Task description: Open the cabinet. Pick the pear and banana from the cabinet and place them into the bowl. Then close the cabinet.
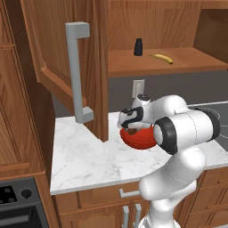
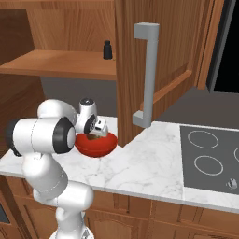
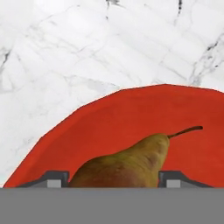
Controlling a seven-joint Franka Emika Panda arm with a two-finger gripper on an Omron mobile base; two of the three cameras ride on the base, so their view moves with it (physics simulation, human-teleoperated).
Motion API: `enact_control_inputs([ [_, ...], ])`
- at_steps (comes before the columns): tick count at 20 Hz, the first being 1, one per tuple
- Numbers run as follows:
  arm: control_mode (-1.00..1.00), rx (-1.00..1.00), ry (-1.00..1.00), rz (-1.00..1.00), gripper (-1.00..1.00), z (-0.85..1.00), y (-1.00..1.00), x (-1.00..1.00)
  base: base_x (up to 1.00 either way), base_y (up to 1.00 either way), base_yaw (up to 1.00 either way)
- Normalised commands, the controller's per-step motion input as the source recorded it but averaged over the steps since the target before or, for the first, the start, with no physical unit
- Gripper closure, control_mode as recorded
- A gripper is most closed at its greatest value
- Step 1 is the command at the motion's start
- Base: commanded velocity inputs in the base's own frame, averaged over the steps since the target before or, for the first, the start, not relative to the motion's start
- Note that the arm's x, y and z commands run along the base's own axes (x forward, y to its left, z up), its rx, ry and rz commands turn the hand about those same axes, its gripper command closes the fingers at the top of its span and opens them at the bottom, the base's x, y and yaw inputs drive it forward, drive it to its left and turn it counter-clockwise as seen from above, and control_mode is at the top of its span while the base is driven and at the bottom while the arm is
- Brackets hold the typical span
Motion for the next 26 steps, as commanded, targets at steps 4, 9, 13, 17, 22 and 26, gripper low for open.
enact_control_inputs([
  [4, -1.00, 0.01, -0.01, 0.00, -1.00, 0.10, -0.06, 0.00, 0.00, 0.00, 0.00],
  [9, -1.00, 0.00, -0.04, 0.00, -1.00, 0.42, -0.08, -0.01, 0.00, 0.00, 0.00],
  [13, -1.00, 0.00, -0.06, 0.00, -1.00, 0.68, -0.19, -0.19, 0.00, 0.00, 0.00],
  [17, -1.00, 0.00, -0.09, -0.02, -1.00, 0.86, -0.26, -0.37, 0.00, 0.00, 0.00],
  [22, -1.00, -0.03, -0.10, -0.04, -1.00, 0.98, -0.35, -0.46, 0.00, 0.00, 0.00],
  [26, -1.00, -0.07, -0.14, -0.05, -1.00, 1.00, -0.36, -0.46, 0.00, 0.00, 0.00],
])
